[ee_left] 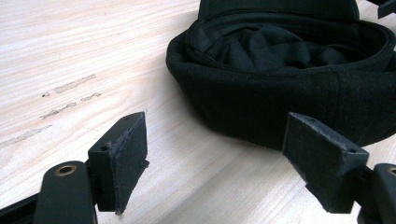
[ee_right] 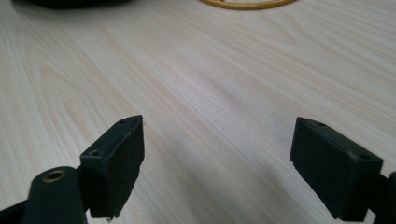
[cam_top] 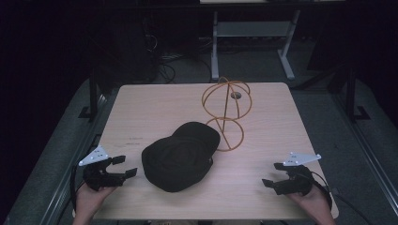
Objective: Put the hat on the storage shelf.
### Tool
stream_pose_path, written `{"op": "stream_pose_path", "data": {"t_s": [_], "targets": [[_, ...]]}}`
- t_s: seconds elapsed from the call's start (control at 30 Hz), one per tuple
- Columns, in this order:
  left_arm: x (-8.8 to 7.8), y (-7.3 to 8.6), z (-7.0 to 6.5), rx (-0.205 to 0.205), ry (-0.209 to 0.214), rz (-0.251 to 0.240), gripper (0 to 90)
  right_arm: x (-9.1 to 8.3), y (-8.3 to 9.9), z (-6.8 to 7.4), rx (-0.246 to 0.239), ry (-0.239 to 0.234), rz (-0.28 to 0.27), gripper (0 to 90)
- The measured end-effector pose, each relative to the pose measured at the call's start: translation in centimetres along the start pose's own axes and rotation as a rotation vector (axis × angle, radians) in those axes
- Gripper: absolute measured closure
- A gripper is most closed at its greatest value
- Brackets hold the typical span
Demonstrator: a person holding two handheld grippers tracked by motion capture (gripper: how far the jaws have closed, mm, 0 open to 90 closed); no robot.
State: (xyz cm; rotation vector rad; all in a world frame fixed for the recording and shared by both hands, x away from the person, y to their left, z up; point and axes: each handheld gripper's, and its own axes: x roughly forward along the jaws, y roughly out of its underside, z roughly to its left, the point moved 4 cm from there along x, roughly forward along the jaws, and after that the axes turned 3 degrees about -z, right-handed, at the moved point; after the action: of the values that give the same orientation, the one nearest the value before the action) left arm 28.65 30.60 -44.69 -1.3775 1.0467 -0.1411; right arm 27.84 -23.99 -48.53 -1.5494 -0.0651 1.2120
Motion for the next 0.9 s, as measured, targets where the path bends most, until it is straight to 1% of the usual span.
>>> {"op": "stream_pose_path", "data": {"t_s": [0.07, 0.1, 0.17, 0.2, 0.23, 0.27, 0.3, 0.4, 0.53, 0.57, 0.63, 0.67, 0.7, 0.77, 0.9], "targets": [[0.0, 0.0, -0.1, -0.003, 0.0, -0.001, 21.3, -0.1, -0.3, 0.1, 0.006, -0.012, 0.001, 16.2], [0.0, 0.0, -0.1, -0.002, -0.001, 0.0, 21.3, -0.1, -0.3, 0.1, 0.018, -0.02, 0.004, 16.2], [-0.1, 0.0, -0.1, 0.002, -0.002, -0.004, 21.2, 0.0, -0.4, 0.2, 0.022, -0.029, 0.008, 16.2], [-0.1, 0.0, -0.1, 0.006, -0.005, -0.002, 21.1, 0.0, -0.7, 0.5, 0.001, -0.038, 0.026, 16.2], [-0.1, 0.0, -0.1, 0.006, -0.005, -0.002, 21.1, 0.0, -0.8, 0.7, -0.01, -0.038, 0.031, 16.2], [-0.1, 0.0, -0.1, 0.004, -0.004, -0.002, 21.1, -0.1, -0.9, 0.9, -0.014, -0.039, 0.033, 16.0], [-0.1, 0.0, -0.1, 0.003, -0.004, -0.002, 21.1, -0.1, -1.2, 1.0, -0.031, -0.039, 0.027, 15.4], [-0.1, 0.1, -0.1, 0.005, -0.005, 0.003, 21.0, -0.2, -2.0, 1.5, -0.047, -0.054, 0.029, 14.7], [-0.1, 0.1, -0.1, 0.005, -0.006, 0.002, 21.0, -0.3, -3.1, 2.0, -0.082, -0.079, 0.037, 14.7], [0.0, 0.1, -0.1, 0.002, -0.006, 0.001, 21.0, -0.4, -3.5, 2.2, -0.078, -0.089, 0.044, 14.7], [0.0, 0.1, 0.0, -0.002, -0.009, 0.0, 20.9, -0.4, -4.2, 2.6, -0.098, -0.106, 0.046, 14.8], [0.0, 0.1, 0.0, -0.002, -0.009, 0.0, 20.9, -0.4, -4.2, 2.6, -0.098, -0.106, 0.046, 14.8], [0.0, 0.1, 0.0, -0.002, -0.009, -0.001, 20.9, -0.4, -4.8, 3.0, -0.119, -0.12, 0.041, 14.8], [-0.1, 0.1, 0.1, -0.002, -0.01, 0.001, 20.8, -0.3, -5.4, 3.4, -0.128, -0.132, 0.046, 14.9], [-0.2, 0.1, 0.1, -0.001, -0.012, -0.002, 20.7, 0.0, -6.7, 4.2, -0.163, -0.159, 0.06, 14.9]]}}
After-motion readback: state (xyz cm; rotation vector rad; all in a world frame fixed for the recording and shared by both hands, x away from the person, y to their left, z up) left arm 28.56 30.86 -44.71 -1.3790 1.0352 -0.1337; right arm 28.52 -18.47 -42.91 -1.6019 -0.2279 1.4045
